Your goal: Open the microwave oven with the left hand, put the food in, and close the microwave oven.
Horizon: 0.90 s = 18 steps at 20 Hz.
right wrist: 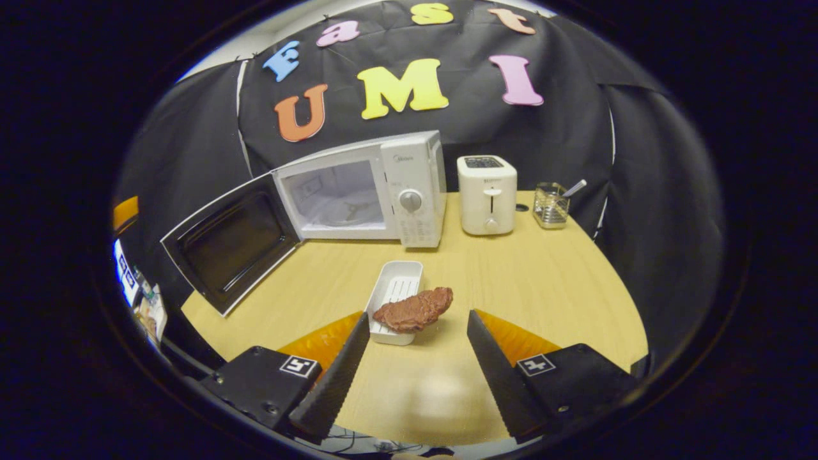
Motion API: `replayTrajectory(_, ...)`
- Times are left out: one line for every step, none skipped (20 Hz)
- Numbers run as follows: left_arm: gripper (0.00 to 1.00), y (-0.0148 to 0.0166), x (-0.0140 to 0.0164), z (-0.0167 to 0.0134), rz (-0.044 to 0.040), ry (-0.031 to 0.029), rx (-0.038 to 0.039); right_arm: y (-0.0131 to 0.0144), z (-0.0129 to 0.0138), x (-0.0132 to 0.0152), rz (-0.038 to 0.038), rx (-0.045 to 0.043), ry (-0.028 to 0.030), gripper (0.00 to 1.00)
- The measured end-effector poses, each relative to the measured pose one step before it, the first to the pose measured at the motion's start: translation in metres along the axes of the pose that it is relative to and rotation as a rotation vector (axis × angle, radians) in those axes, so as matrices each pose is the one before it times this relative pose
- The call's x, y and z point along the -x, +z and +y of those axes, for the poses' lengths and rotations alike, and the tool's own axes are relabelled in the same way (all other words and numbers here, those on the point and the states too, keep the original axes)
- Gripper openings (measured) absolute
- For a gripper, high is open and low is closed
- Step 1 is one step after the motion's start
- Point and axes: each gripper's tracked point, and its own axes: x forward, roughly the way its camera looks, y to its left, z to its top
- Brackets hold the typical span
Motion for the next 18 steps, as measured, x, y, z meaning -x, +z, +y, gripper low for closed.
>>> replayTrajectory(0.94,0.00827,-0.00499,-0.01137,-0.00392,-0.00825,-0.00338,-0.00332,-0.00270,-0.01234,0.01583,-0.01996,0.02786,0.89)
replayTrajectory(0.94,0.00839,-0.00406,-0.00864,-0.00713,-0.00548,-0.00899,-0.00146,-0.00295,-0.01489,0.02452,-0.02936,0.03265,0.98)
replayTrajectory(0.94,0.00669,-0.00532,-0.00830,0.00057,0.00246,-0.01173,-0.00001,-0.00167,-0.01443,0.02460,-0.03895,0.04320,0.98)
replayTrajectory(0.94,0.00484,-0.00712,-0.00641,0.00106,0.00419,-0.01009,-0.00201,-0.00341,-0.01153,0.03131,-0.03850,0.02988,0.89)
replayTrajectory(0.94,0.00413,-0.00374,-0.00581,0.00230,0.01030,-0.00446,0.00147,-0.00424,-0.00909,0.02887,-0.04122,0.03090,0.96)
replayTrajectory(0.94,0.00695,-0.00351,-0.00400,0.00074,0.01194,-0.00283,0.00373,-0.00007,-0.00659,0.02166,-0.04283,0.04127,0.96)
replayTrajectory(0.94,0.00375,-0.00325,-0.00441,0.00357,0.01554,0.00222,0.00296,-0.00021,-0.00726,0.02188,-0.04396,0.03696,0.92)
replayTrajectory(0.94,0.00165,-0.00291,-0.00551,0.00728,0.01274,0.00459,0.00261,0.00116,-0.00241,0.02565,-0.04084,0.03405,0.88)
replayTrajectory(0.94,0.00122,-0.00215,-0.00484,0.01072,0.01638,0.00288,0.00084,-0.00046,-0.00212,0.02509,-0.04175,0.02345,0.76)
replayTrajectory(0.94,0.00128,-0.00249,-0.00394,0.01146,0.01693,-0.00005,0.00327,0.00176,-0.00053,0.02212,-0.03751,0.03498,0.68)
replayTrajectory(0.94,0.00218,-0.00300,-0.00132,0.00289,0.02051,-0.00274,0.00201,0.00310,-0.00018,0.01927,-0.03026,0.02550,0.40)
replayTrajectory(0.94,0.00146,-0.00152,-0.00189,0.00475,0.01760,-0.00034,-0.00274,0.00178,0.00046,0.03417,-0.01609,0.02192,0.31)
replayTrajectory(0.94,0.00140,-0.00125,-0.00181,0.00382,0.01664,0.00595,-0.00099,0.00394,0.00036,0.02894,-0.01461,0.02844,0.32)
replayTrajectory(0.94,0.00269,-0.00076,-0.00252,-0.00020,0.00983,0.00734,-0.00050,0.00618,0.00294,0.01744,-0.01731,0.02901,0.30)
replayTrajectory(0.94,0.00254,0.00045,-0.00037,-0.00129,0.01309,0.00282,0.00089,0.00529,0.00098,0.01493,-0.00812,0.01717,0.23)
replayTrajectory(0.94,0.00245,-0.00077,0.00038,-0.00537,0.00950,-0.00001,-0.00135,0.00783,0.00095,0.01635,0.00698,0.01531,0.20)
replayTrajectory(0.94,0.00251,-0.00066,0.00047,-0.00484,0.01148,-0.00100,-0.00078,0.00576,0.00071,0.01573,0.03200,0.00400,0.16)
replayTrajectory(0.94,0.00003,-0.00035,0.00020,-0.00266,0.00514,0.00168,-0.00285,0.00772,0.00378,0.01376,0.04204,0.00295,0.16)
